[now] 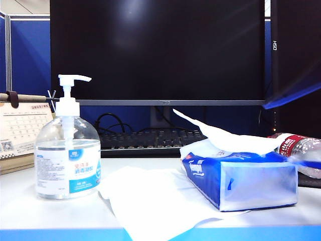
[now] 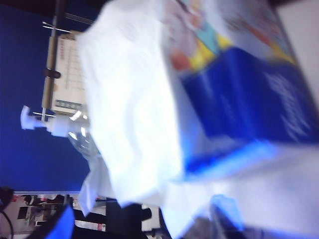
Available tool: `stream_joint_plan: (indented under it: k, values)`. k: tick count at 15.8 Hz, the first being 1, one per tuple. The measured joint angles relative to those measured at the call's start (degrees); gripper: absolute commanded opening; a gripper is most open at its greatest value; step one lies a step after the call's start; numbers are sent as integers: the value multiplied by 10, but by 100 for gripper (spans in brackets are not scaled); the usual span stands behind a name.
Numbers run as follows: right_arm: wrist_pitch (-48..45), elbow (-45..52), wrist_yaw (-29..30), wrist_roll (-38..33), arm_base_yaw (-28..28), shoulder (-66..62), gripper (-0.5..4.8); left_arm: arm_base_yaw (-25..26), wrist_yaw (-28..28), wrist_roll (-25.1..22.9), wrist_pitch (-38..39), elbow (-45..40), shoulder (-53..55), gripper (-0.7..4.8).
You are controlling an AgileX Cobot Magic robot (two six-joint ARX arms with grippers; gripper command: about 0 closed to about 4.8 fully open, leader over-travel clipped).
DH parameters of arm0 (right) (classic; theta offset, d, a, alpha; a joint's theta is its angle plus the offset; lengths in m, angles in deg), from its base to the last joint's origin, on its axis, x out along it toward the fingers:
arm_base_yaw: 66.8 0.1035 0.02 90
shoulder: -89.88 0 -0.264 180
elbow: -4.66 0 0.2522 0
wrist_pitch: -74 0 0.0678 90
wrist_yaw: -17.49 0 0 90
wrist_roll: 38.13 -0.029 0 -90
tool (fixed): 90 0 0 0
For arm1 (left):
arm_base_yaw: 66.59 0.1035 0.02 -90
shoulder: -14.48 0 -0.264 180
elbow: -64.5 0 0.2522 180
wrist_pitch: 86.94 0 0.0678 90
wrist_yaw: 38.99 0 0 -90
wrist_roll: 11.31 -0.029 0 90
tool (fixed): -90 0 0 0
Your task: Pull out a tissue from the tissue dispenser, then press the switch of the alcohol sanitizer bottle to drop some sanitizer on the paper tissue, and finally place the treated tissue on the table.
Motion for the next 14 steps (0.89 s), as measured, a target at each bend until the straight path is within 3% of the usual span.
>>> stream_joint_plan:
  k: [4,6,8,14]
  values:
    - [-243,0,12,0,0,-249,367,0,0,0,2,0,0,244]
    - [-339,-19,52,-1,0,-351,367,0,0,0,11,0,0,244]
    - [-367,-72,86,2,0,-392,367,0,0,0,25,0,1,244]
    - [-328,-110,86,33,1,-402,366,0,0,-10,32,0,1,244]
